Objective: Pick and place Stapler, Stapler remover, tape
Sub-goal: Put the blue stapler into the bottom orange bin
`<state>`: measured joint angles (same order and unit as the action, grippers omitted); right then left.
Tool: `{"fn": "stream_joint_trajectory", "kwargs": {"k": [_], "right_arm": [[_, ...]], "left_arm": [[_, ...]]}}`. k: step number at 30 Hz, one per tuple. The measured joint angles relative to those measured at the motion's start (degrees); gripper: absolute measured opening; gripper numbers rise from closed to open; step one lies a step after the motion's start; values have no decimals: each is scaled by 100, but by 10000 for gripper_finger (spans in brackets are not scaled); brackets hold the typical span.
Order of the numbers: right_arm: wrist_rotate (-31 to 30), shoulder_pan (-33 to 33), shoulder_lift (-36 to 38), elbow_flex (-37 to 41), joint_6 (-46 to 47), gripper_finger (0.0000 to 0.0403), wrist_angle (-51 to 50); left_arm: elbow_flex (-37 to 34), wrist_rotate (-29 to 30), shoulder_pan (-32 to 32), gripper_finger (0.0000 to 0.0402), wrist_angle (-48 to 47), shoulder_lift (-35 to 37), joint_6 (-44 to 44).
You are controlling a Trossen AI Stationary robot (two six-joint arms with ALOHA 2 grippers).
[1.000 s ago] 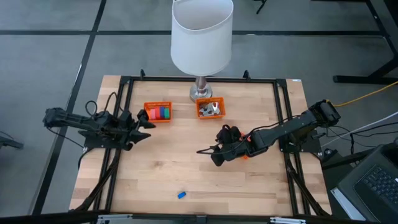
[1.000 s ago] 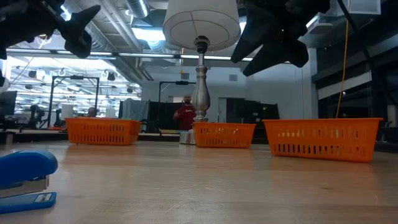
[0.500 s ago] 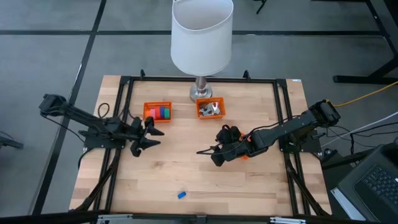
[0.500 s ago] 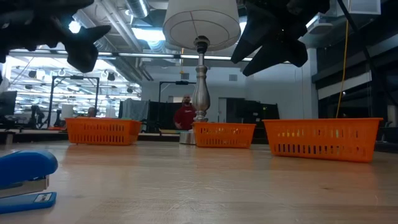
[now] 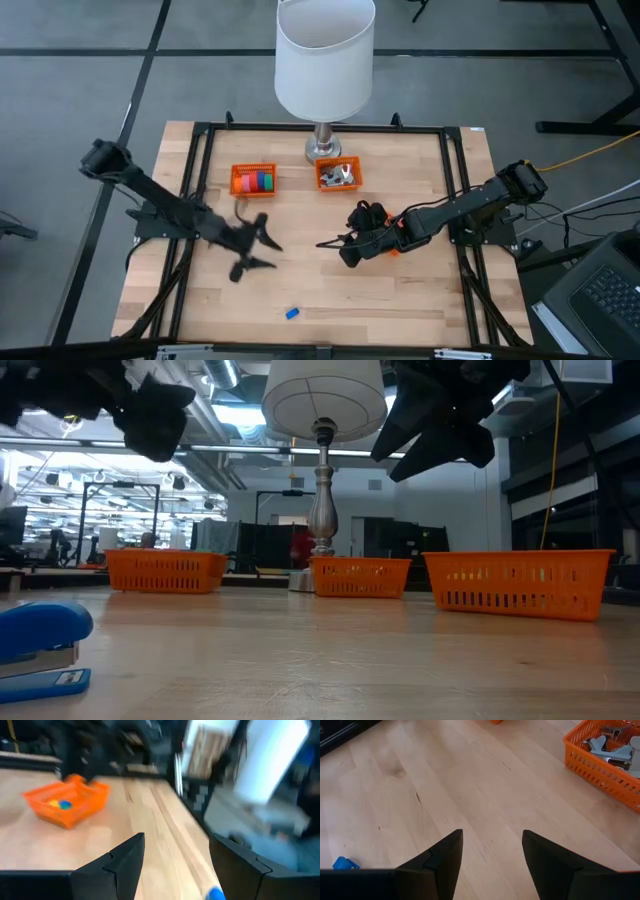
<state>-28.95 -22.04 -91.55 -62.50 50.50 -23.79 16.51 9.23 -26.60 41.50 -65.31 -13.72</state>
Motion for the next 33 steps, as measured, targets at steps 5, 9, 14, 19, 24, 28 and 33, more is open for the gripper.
{"fn": "stream_joint_trajectory", "kwargs": {"k": [5, 9, 14, 19, 24, 28, 33], "right_arm": [[24, -2, 0, 0, 0, 210, -1], [221, -2, 0, 2, 0, 210, -1], [367, -2, 0, 2, 22, 210, 0], [367, -2, 0, 2, 26, 210, 0], [345, -2, 0, 2, 28, 210, 7], [323, -2, 0, 2, 34, 210, 24], [319, -2, 0, 2, 44, 210, 24]], "left_arm": [[1183, 634, -636, 219, -1279, -1141, 199], [2071, 776, -1003, 219, -2035, -1920, 71], [2812, 761, -1419, 219, -2502, -2662, -400], [3020, 580, -1694, 219, -2522, -3181, -839], [3021, 1415, -1730, 219, -2522, -3646, -1310], [3021, 1698, -1612, 219, -2476, -3932, -1910], [3025, 1171, -1566, 227, -2156, -4137, -2152]]}}
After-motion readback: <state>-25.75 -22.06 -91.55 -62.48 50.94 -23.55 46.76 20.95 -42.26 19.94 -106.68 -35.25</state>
